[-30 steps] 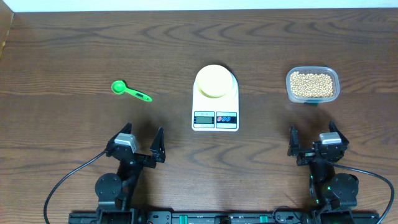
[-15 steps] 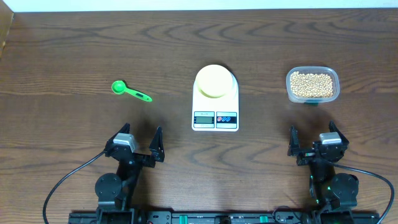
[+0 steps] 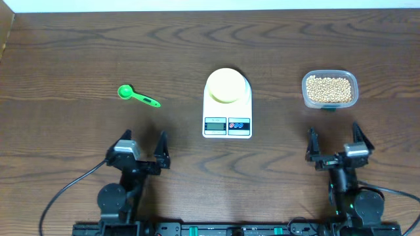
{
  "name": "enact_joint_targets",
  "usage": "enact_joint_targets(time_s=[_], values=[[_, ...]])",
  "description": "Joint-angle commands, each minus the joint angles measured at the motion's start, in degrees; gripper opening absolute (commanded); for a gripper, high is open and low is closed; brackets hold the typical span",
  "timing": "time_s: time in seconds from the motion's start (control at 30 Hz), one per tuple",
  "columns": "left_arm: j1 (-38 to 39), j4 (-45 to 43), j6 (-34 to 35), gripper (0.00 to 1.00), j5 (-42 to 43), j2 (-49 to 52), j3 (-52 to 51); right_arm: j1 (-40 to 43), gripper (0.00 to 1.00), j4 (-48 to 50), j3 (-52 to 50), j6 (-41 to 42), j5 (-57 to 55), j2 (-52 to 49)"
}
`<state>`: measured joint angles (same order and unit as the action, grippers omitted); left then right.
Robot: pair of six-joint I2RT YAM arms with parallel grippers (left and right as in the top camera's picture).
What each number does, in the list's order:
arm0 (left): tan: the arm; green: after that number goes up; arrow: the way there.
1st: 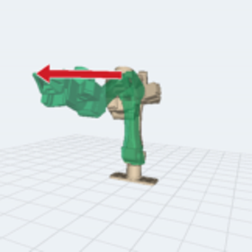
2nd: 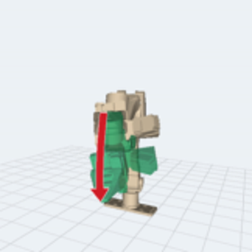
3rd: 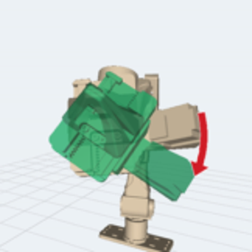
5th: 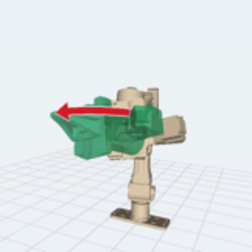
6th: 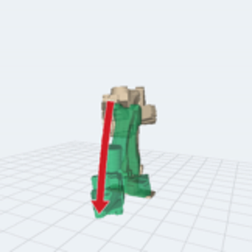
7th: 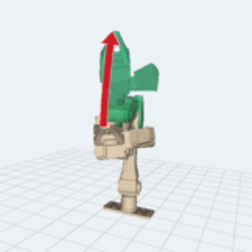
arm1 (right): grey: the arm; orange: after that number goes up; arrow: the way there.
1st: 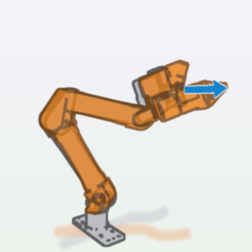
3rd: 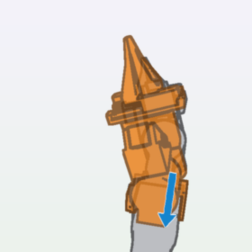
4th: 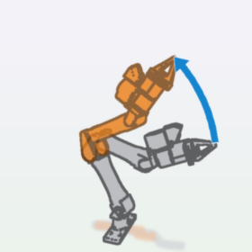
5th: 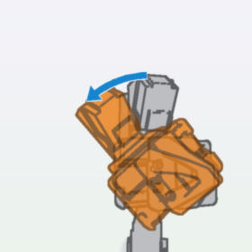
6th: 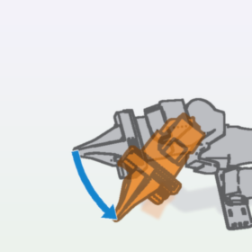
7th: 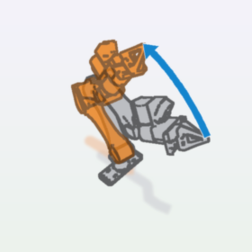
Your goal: Scoop item into bowl and weigh 50g on scale
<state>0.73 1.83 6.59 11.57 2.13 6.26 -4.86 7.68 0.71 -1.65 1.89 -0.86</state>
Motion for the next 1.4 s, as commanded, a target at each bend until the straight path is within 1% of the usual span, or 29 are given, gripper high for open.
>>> enact_joint_targets(time_s=[0.0, 0.1, 0.17, 0.23, 0.3, 0.37, 0.43, 0.5, 0.57, 0.63, 0.67, 0.73, 0.8, 0.87, 0.97, 1.03, 1.17, 1.37], values=[[-0.35, -0.68, -6.54, 0.98, -6.49, 6.14, 13.51, -0.28, 0.99, -0.04, 6.14, 1.95, -1.40, -0.04], [-0.35, 2.25, -11.30, 0.98, -9.53, 18.49, 28.02, -0.28, 0.99, -2.80, 16.72, -2.29, -5.01, -4.02], [-0.35, 6.93, -14.27, 0.98, -9.53, 28.65, 39.82, -0.28, 0.99, -4.83, 25.64, -4.66, -5.86, -10.23], [-0.35, 13.38, -16.61, 0.98, -9.94, 39.23, 52.39, -0.28, 0.99, -8.74, 36.00, -4.87, -6.08, -18.64], [-0.35, 20.94, -18.01, 0.98, -11.74, 49.42, 64.76, -0.33, 0.99, -16.11, 47.67, -4.81, -5.75, -28.22], [-0.35, 28.15, -18.36, 0.98, -11.87, 58.16, 75.41, -0.68, 0.99, -26.03, 59.58, -4.59, -4.85, -37.81], [-0.35, 32.59, -18.36, 0.98, -11.87, 64.94, 82.86, -1.51, 0.99, -36.41, 70.79, -4.57, -3.39, -46.95], [-0.35, 38.77, -18.36, 0.98, -11.89, 69.51, 87.47, -2.25, 0.99, -44.11, 79.78, -4.59, -2.08, -54.77], [-0.35, 42.36, -16.87, 0.98, -11.69, 72.11, 88.59, -2.34, 0.99, -47.34, 85.64, -4.61, -1.92, -60.76], [-0.37, 45.05, -17.05, 0.98, -11.78, 74.07, 88.54, -2.32, 0.99, -49.09, 88.78, -2.05, 0.79, -65.44], [-0.48, 46.69, -17.03, 0.98, -12.31, 75.19, 88.52, -2.32, 0.99, -50.25, 89.46, 0.00, 3.48, -67.28], [-1.57, 50.75, -16.85, 0.98, -12.87, 77.75, 88.52, -2.32, 0.99, -50.60, 89.48, 0.92, 10.62, -70.25], [-3.93, 54.05, -14.08, 0.98, -15.10, 80.59, 88.48, -2.32, 0.99, -50.53, 89.48, 1.01, 14.60, -72.89], [-7.43, 55.34, -11.52, 0.98, -14.95, 83.69, 88.46, -2.32, 0.99, -50.95, 89.48, 1.62, 18.47, -75.52], [-12.66, 54.14, -11.04, 0.98, -10.71, 88.37, 88.46, -2.78, 0.99, -52.06, 89.48, 1.62, 25.68, -78.09], [-15.52, 52.54, -11.04, 0.98, -8.09, 91.93, 88.46, -3.91, 0.99, -52.85, 89.48, 1.64, 28.06, -79.52], [-18.12, 49.72, -11.02, 0.98, -7.67, 98.99, 88.46, -6.86, 0.99, -55.10, 89.48, 1.62, 27.69, -80.74], [-17.62, 45.55, -12.13, 0.98, -7.69, 108.30, 88.46, -11.47, 0.99, -57.29, 89.48, 1.64, 23.89, -81.31]])
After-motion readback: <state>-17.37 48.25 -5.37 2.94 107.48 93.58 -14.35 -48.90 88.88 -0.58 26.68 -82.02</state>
